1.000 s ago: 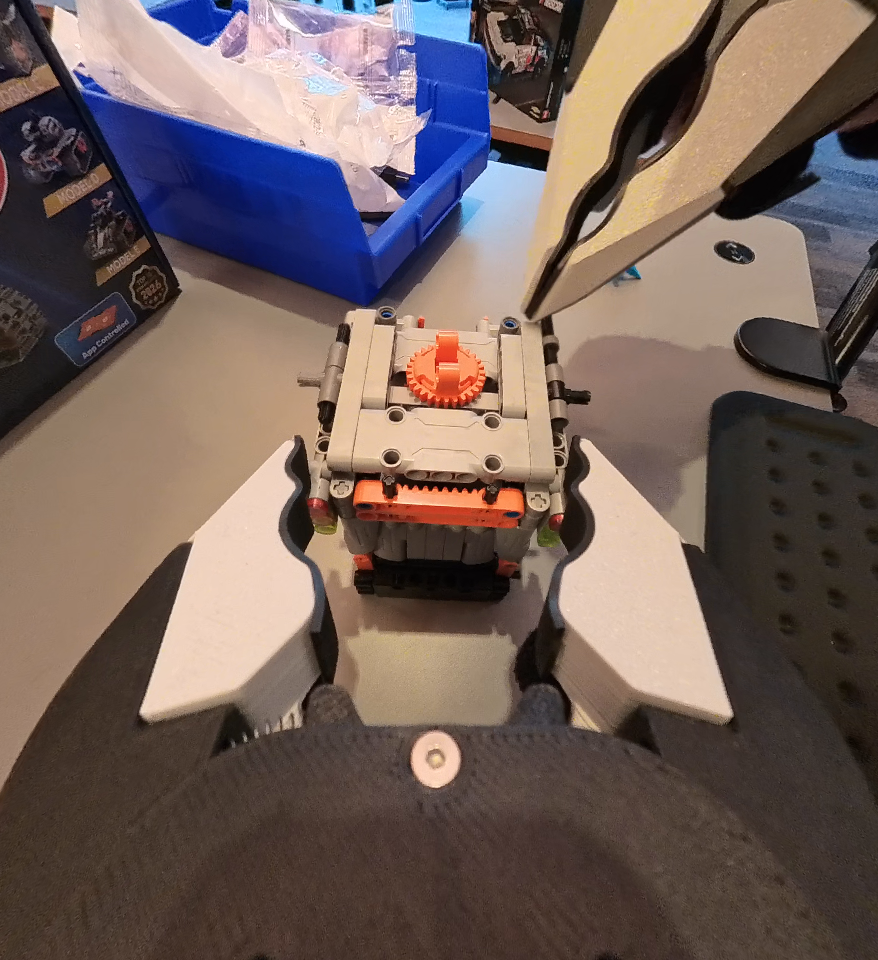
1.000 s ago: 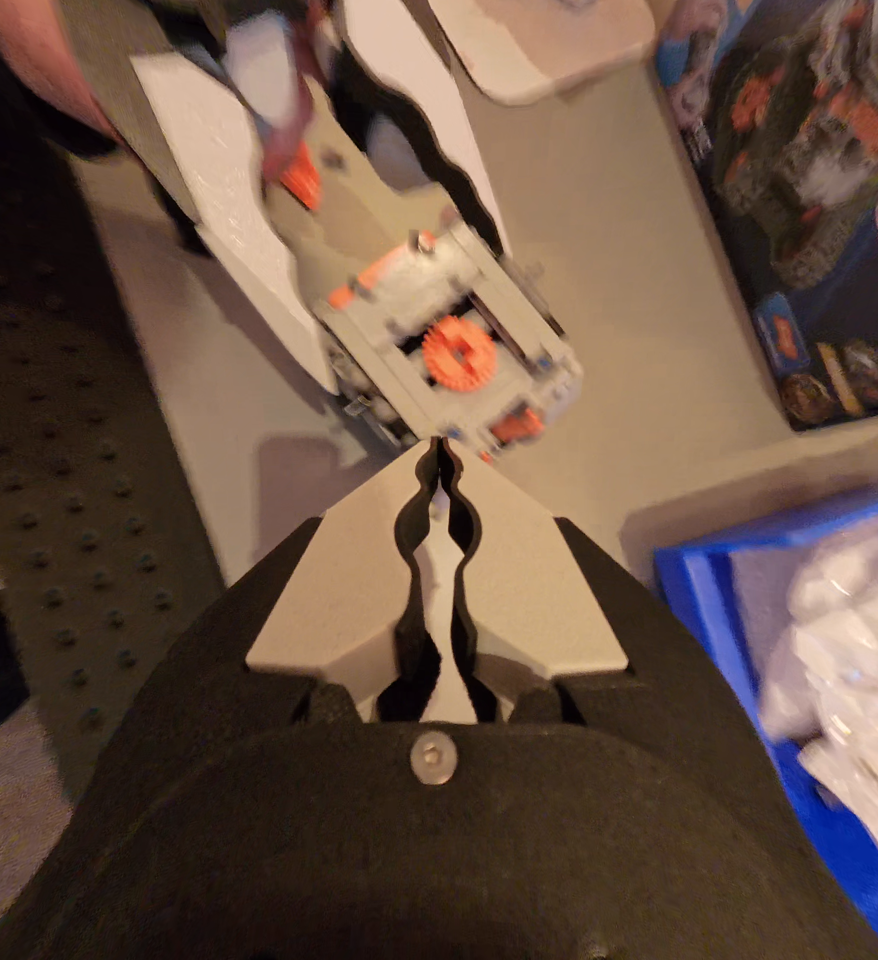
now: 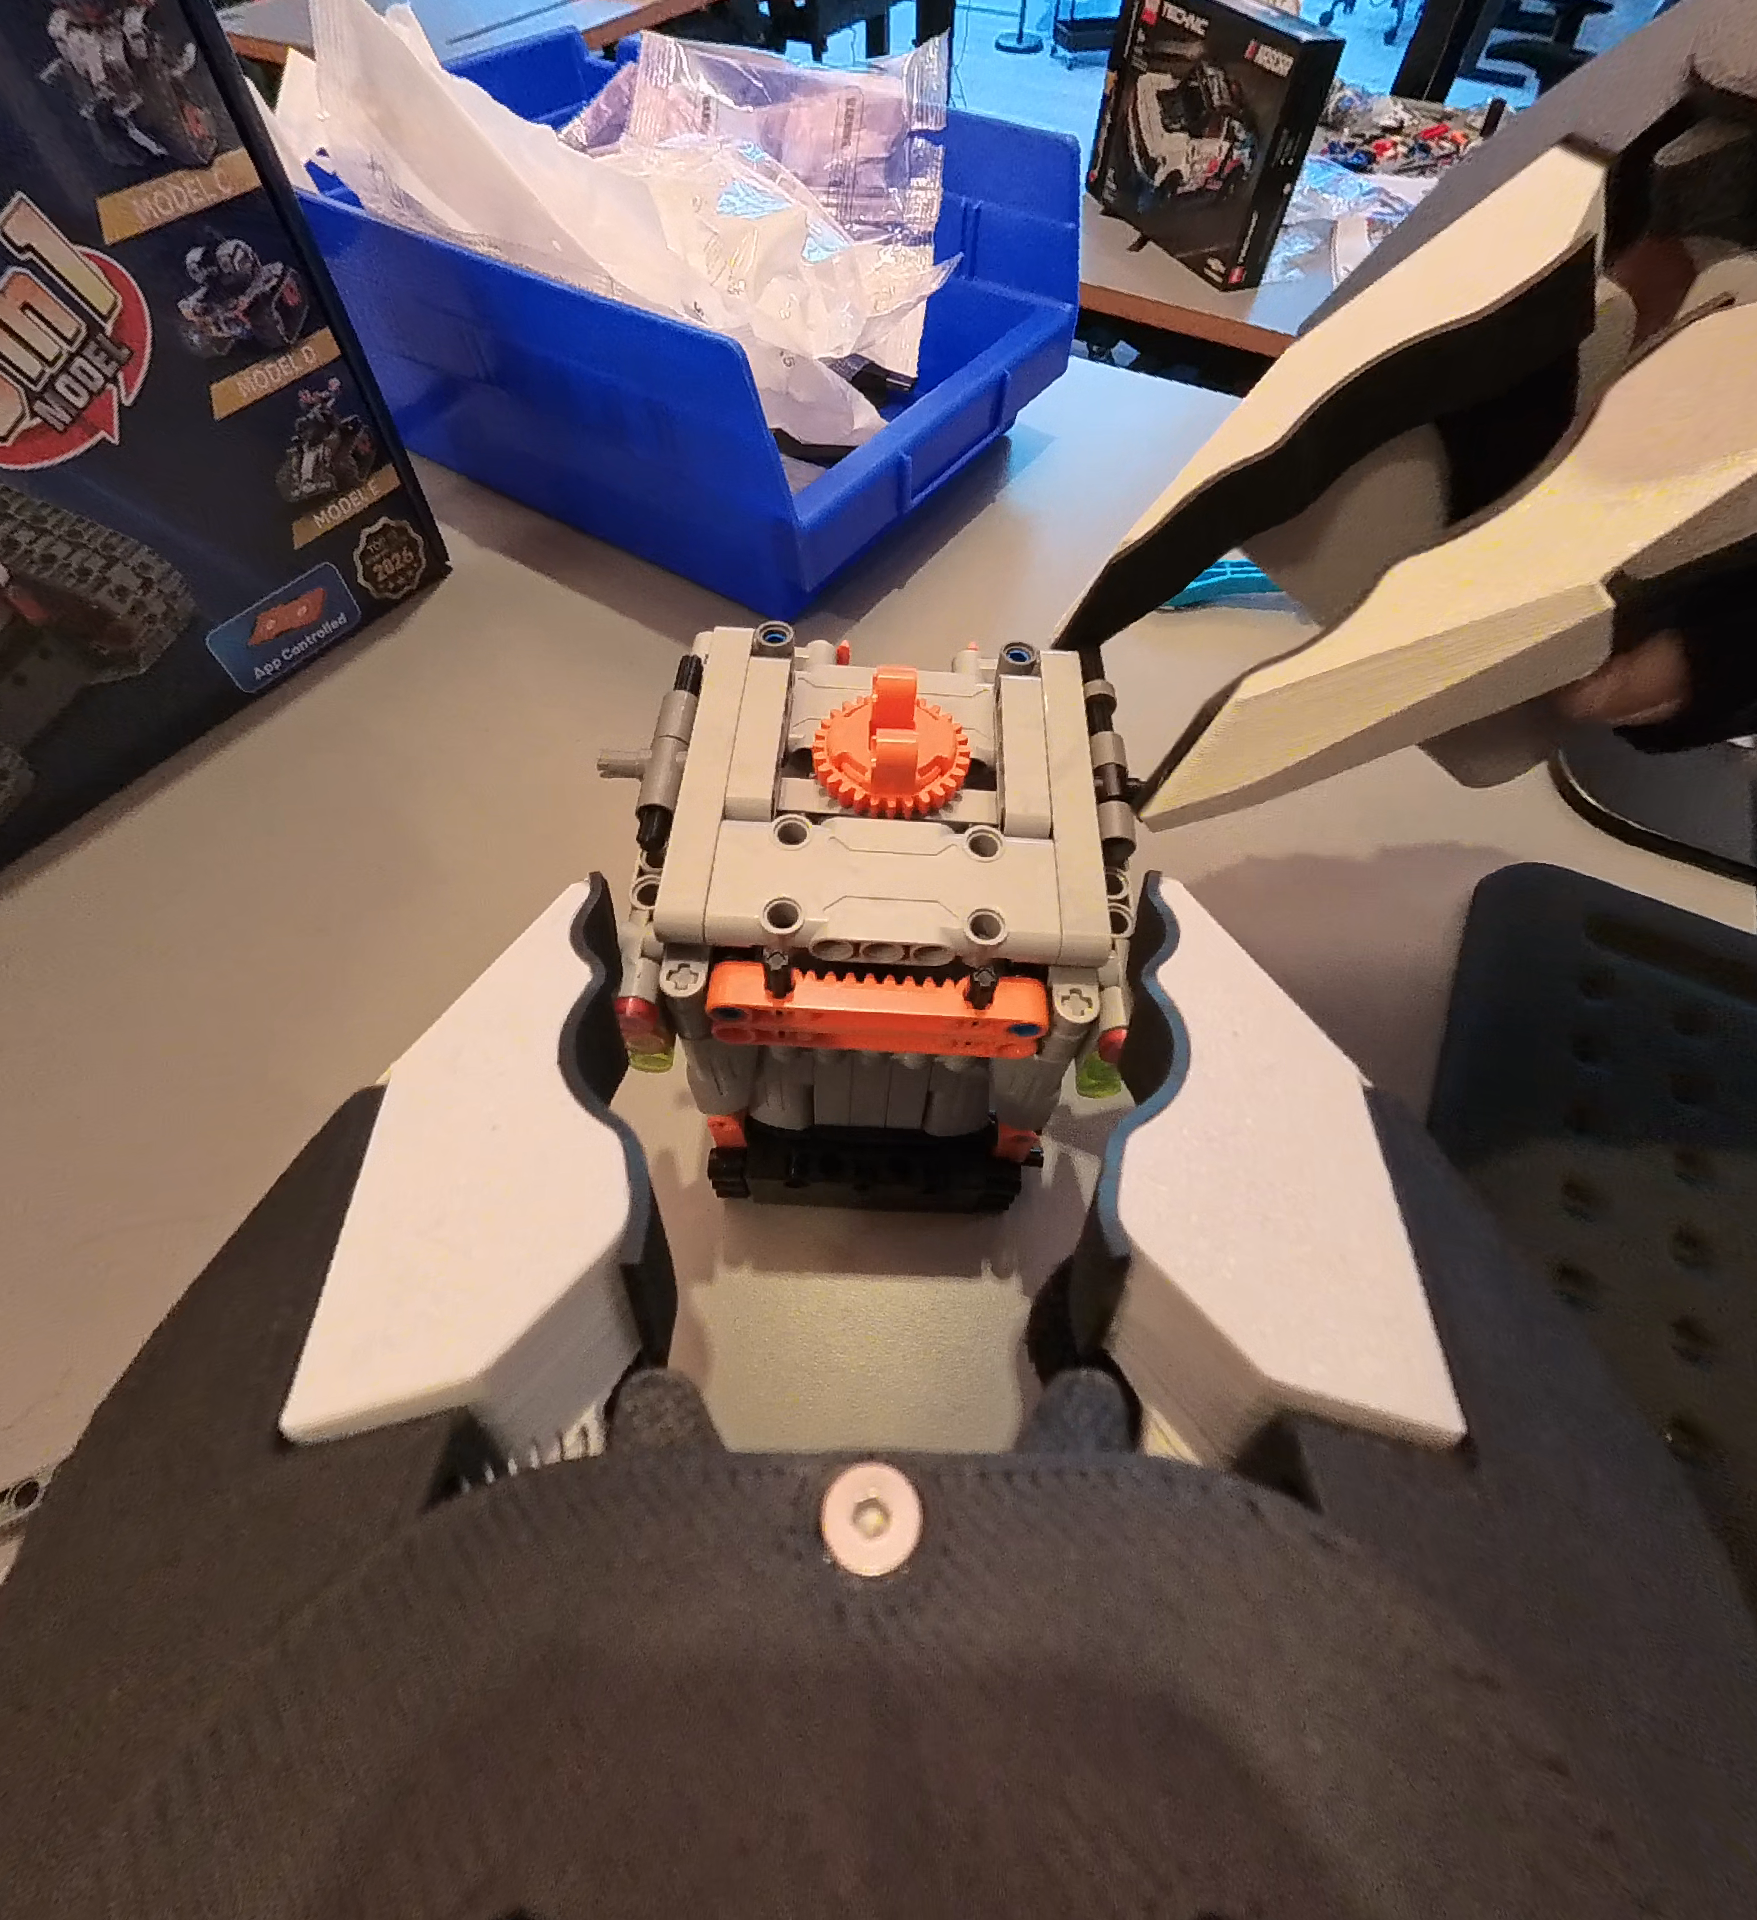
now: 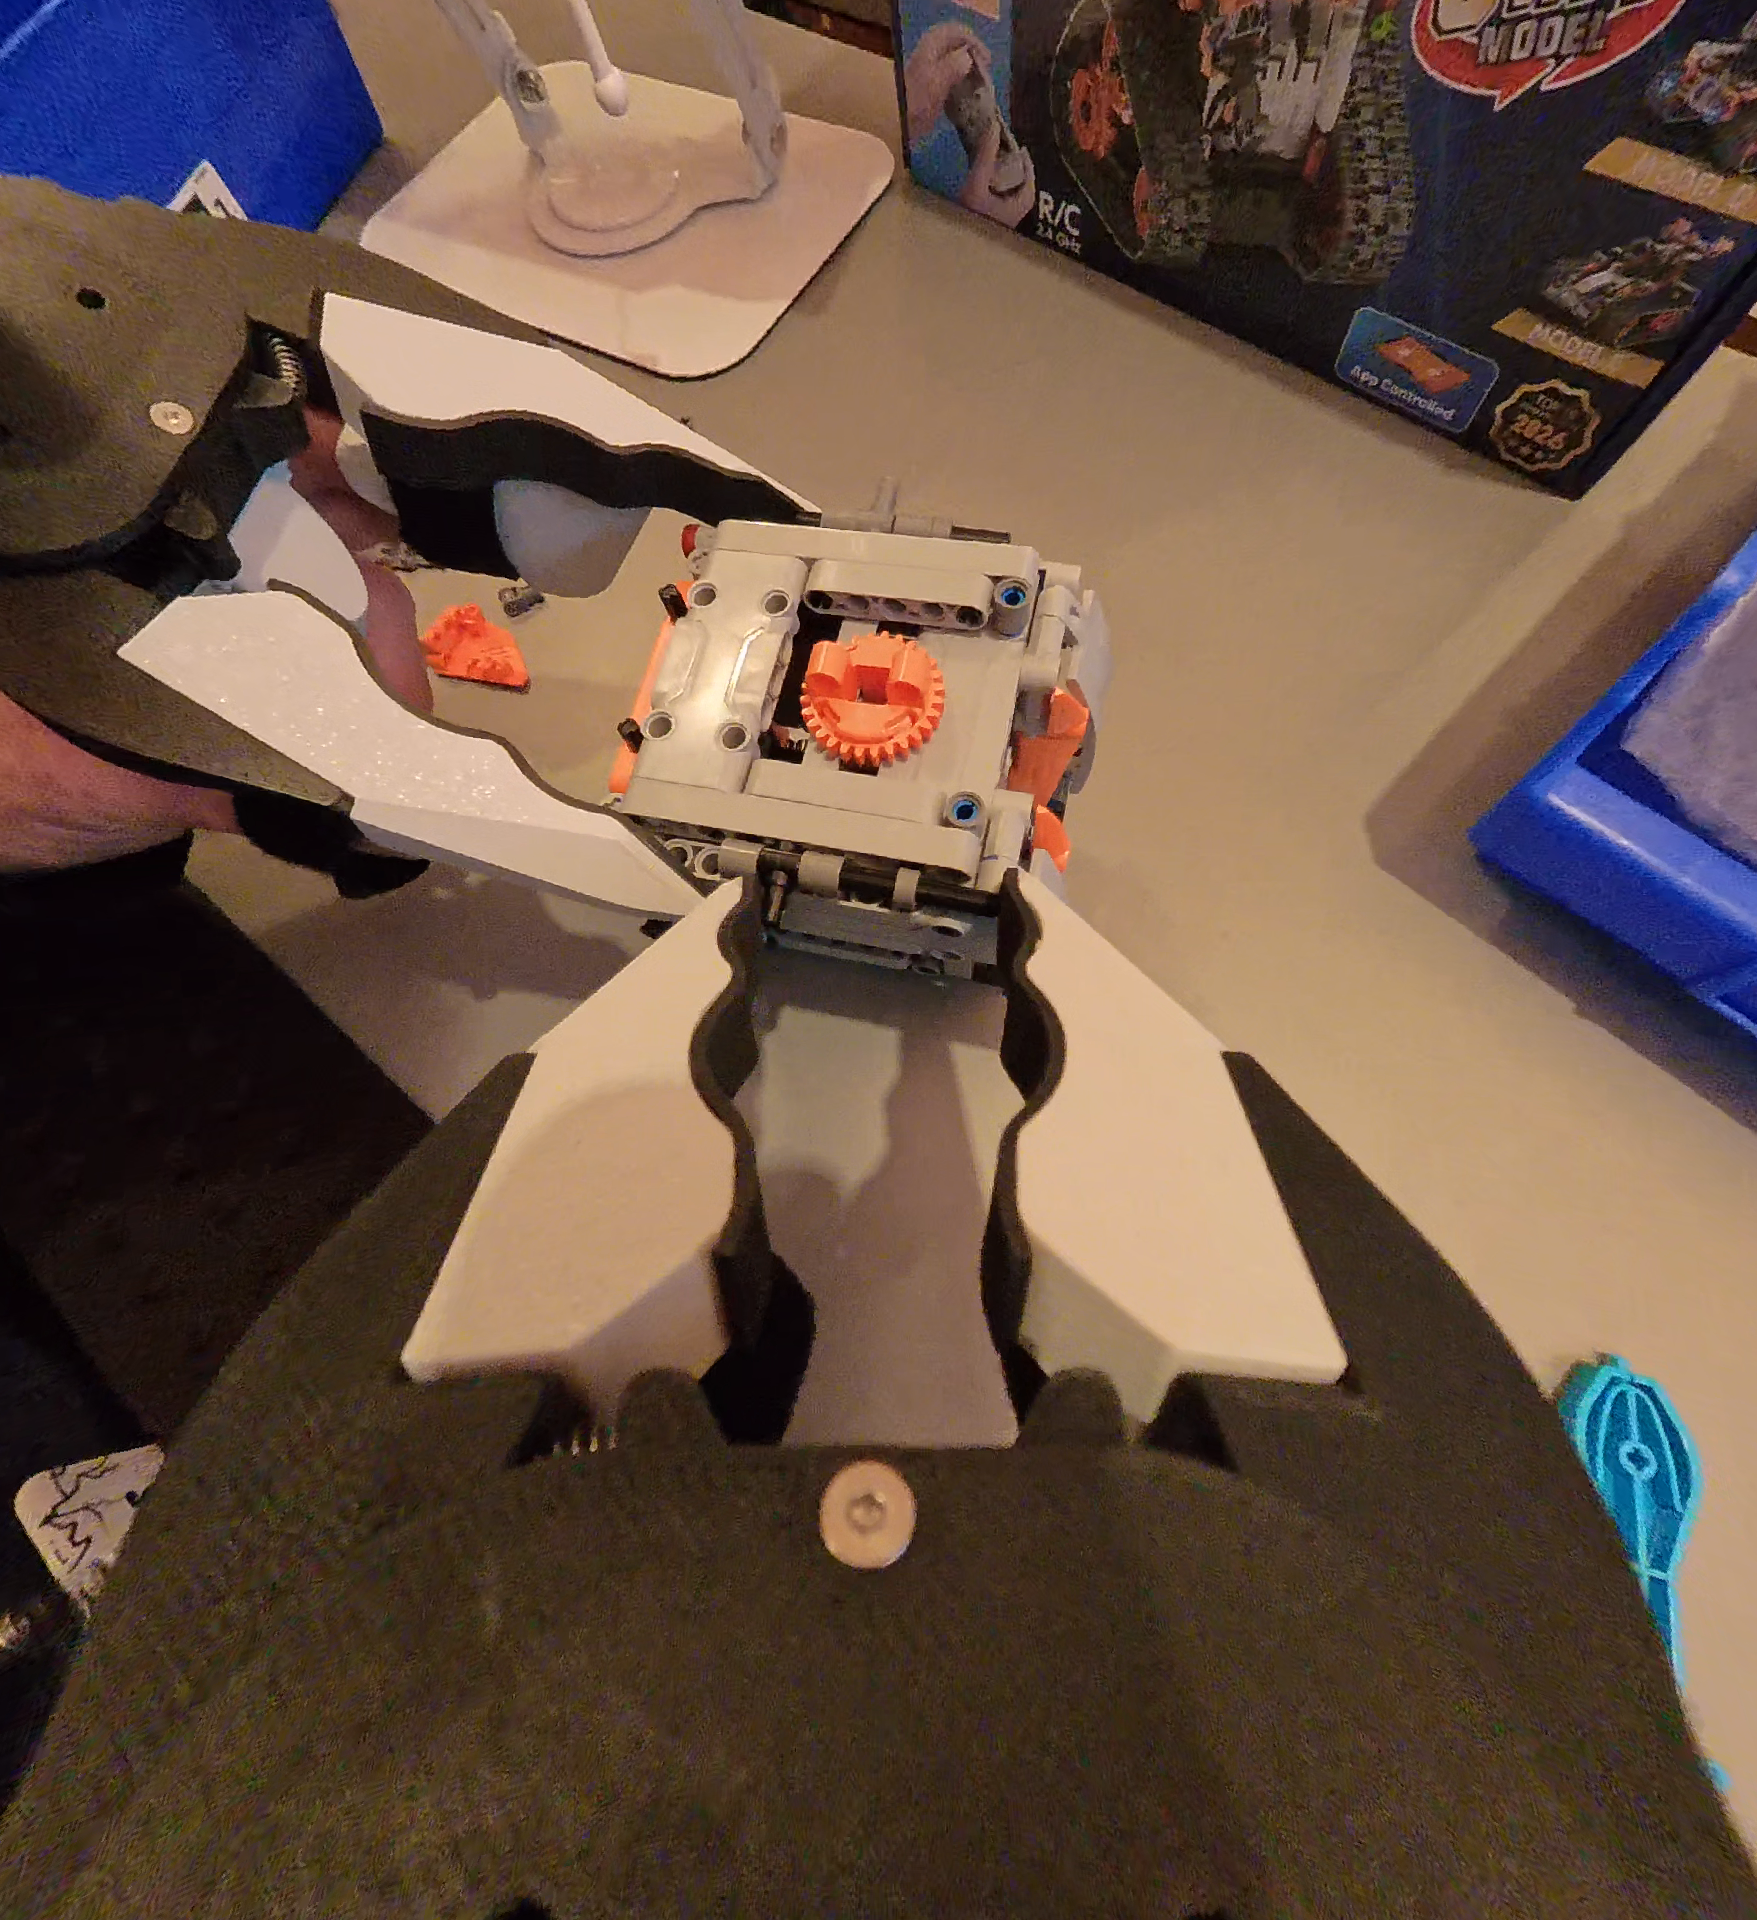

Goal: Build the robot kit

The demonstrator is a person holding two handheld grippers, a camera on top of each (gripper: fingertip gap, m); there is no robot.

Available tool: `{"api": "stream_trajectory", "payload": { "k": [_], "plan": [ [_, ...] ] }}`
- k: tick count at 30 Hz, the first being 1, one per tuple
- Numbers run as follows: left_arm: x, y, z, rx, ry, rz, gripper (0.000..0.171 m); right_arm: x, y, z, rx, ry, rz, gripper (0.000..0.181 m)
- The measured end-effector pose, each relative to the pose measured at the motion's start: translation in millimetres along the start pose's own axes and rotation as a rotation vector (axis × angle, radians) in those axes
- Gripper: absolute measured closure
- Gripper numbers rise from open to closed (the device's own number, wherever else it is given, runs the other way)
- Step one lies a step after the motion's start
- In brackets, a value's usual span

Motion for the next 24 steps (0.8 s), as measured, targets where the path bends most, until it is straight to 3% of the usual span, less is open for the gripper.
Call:
{"api": "stream_trajectory", "payload": {
  "k": [17,24],
  "plan": [
    [1.9,-1.7,0.6,0.001,0.027,0.011,0.075,1.0,-0.6,0.9,-0.051,0.003,0.026,0.147],
    [0.7,-3.3,1.5,0.006,0.025,0.006,0.075,3.8,0.6,-1.2,-0.062,0.045,-0.034,0.139]
  ]
}}
Point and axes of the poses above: each gripper's, where its closed fingertips meet, y back along the fingers, z out of its top, x = y × z across the jaws, the point moved 4 cm from there along y, back along the fingers, and after that the axes turned 3 degrees about z, right-handed, at the moved point
